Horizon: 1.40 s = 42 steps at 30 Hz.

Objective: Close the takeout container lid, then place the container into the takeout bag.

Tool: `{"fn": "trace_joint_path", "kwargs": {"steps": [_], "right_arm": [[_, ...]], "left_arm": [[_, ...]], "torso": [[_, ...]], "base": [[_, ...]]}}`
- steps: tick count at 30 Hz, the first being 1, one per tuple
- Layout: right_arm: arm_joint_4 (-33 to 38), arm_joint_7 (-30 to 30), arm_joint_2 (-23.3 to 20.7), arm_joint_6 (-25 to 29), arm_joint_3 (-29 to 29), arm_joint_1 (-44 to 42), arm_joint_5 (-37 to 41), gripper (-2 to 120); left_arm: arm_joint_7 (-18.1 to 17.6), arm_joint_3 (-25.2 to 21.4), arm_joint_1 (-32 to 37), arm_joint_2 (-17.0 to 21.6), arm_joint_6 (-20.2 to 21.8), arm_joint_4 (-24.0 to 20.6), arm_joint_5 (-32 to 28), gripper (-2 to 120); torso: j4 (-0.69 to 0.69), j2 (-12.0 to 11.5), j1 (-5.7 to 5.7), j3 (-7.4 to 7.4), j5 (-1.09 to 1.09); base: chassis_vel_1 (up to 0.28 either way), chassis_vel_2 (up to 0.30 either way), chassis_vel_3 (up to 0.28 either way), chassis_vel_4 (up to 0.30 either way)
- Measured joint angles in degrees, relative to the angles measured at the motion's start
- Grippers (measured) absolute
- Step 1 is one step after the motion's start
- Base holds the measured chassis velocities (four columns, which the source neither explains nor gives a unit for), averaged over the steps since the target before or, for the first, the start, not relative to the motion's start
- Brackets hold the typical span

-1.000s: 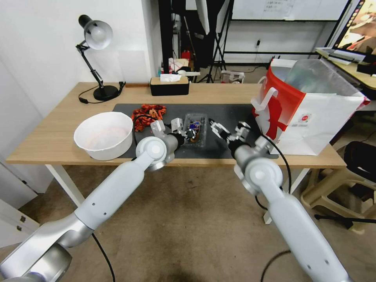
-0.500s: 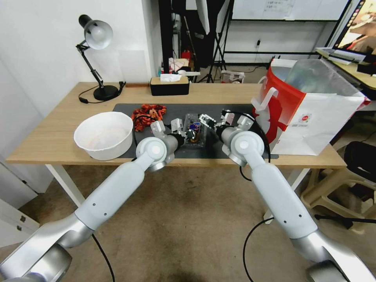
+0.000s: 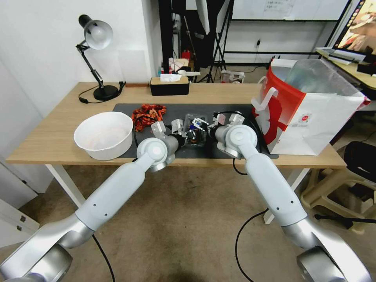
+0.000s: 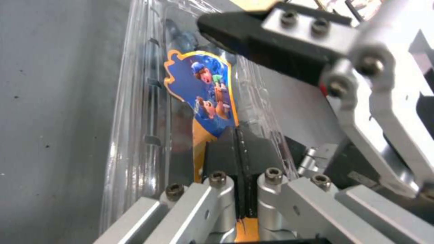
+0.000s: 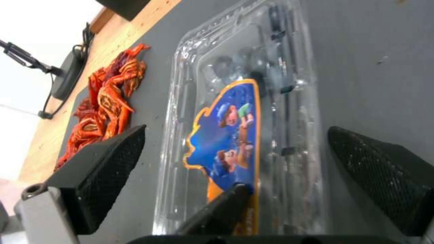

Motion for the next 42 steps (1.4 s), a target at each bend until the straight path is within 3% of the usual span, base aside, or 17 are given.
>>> {"fn": "trace_joint_path", "kwargs": {"steps": [8, 17, 20, 21, 22, 27, 33, 42], "right_arm": [[-1.9, 0.9, 1.4, -1.2, 0.3, 1.2, 1.2, 94], [-2.9, 1.3, 2.0, -1.4, 0.9, 1.3, 1.6, 68], [-2.8, 1.8, 1.6, -1.5, 1.1, 0.9, 2.0, 45], [-2.8, 1.8, 1.6, -1.5, 1.1, 0.9, 2.0, 45], [-2.6, 1.9, 1.4, -1.6, 1.1, 0.7, 2.2, 34], [-2.3, 1.9, 1.3, -1.7, 1.3, 0.5, 2.3, 16], [-1.8, 1.9, 0.9, -1.6, 1.7, 0.0, 2.4, 14], [-0.5, 1.7, -0.4, -1.5, 2.3, -0.7, 2.8, 14]], "left_arm": [[0.2, 0.1, 0.0, -0.1, -0.2, 0.1, 0.1, 0], [0.4, 0.1, -0.2, 0.2, -0.2, 0.1, 0.1, 0], [0.5, 0.1, -0.1, 0.2, -0.3, 0.0, 0.1, 0], [0.5, 0.1, -0.1, 0.2, -0.3, 0.0, 0.1, 0], [0.5, 0.1, -0.1, 0.3, -0.3, -0.2, 0.1, 0], [0.4, 0.0, -0.1, 0.8, -0.3, -0.8, 0.0, 0], [0.4, -1.4, 0.4, 2.0, -0.6, -2.4, 0.0, 0], [0.9, -5.3, 4.7, 7.8, -1.4, -9.0, 0.6, 0]], "torso": [[-0.02, 0.0, -0.01, -0.01, 0.0], [-0.01, 0.0, -0.01, -0.01, 0.01], [-0.01, 0.0, 0.0, 0.0, 0.01], [-0.01, 0.0, 0.0, 0.0, 0.01], [0.02, 0.0, 0.0, 0.01, 0.03], [0.04, 0.0, 0.0, 0.01, 0.02], [0.04, 0.0, 0.0, 0.0, 0.01], [0.01, 0.0, 0.01, 0.01, 0.0]], "base": [[0.0, 0.0, 0.0, 0.0], [0.0, 0.0, 0.0, 0.0], [0.0, 0.0, 0.0, 0.0], [0.0, 0.0, 0.0, 0.0], [0.0, 0.0, 0.0, 0.0], [0.0, 0.0, 0.0, 0.0], [0.0, 0.0, 0.0, 0.0], [0.0, 0.0, 0.0, 0.0]]}}
